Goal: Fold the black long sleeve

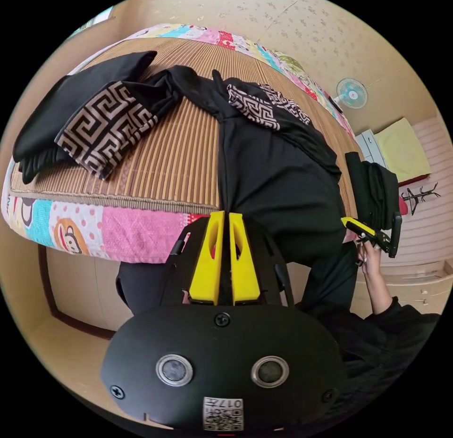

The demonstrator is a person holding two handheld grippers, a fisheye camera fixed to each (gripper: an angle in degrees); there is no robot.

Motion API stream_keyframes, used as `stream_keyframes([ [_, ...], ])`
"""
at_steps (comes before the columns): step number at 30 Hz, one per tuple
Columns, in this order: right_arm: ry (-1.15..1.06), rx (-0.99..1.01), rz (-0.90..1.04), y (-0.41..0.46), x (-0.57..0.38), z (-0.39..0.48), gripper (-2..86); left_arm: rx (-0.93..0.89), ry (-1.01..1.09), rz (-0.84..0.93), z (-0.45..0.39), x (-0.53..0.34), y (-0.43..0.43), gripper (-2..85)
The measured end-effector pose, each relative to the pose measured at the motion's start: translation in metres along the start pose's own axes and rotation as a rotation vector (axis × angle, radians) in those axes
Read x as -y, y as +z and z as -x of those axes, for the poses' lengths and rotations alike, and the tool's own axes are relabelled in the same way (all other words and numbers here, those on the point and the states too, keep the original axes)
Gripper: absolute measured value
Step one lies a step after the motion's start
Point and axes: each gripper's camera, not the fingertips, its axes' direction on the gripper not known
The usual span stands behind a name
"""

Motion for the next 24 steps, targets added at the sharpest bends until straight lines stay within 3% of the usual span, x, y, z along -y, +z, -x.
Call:
stream_keyframes([
  [3,0.055,-0.020,0.036,0.003,-0.025,-0.009,1.3,-0.106,0.033,0.037,-0.008,-0.029,0.006,1.9],
  [8,0.124,0.143,-0.027,-0.006,-0.058,-0.030,0.9,-0.267,-0.134,-0.169,0.052,-0.046,-0.051,5.2],
  [13,0.139,0.114,-0.039,-0.013,-0.057,-0.043,0.6,-0.084,-0.391,-0.476,0.170,-0.003,-0.141,11.5],
  [15,0.134,0.116,-0.054,-0.016,-0.055,-0.046,0.5,-0.020,-0.466,-0.496,0.207,0.012,-0.141,12.2],
  [20,0.145,0.159,-0.095,-0.021,-0.058,-0.047,0.7,-0.266,-0.455,-0.500,0.256,0.035,-0.123,9.4],
  [22,0.116,0.155,-0.096,-0.020,-0.058,-0.040,0.9,-0.438,-0.453,-0.453,0.273,0.034,-0.107,0.8],
  [24,0.024,0.107,-0.089,-0.019,-0.053,-0.022,1.2,-0.498,-0.451,-0.505,0.274,0.016,-0.120,0.0],
])
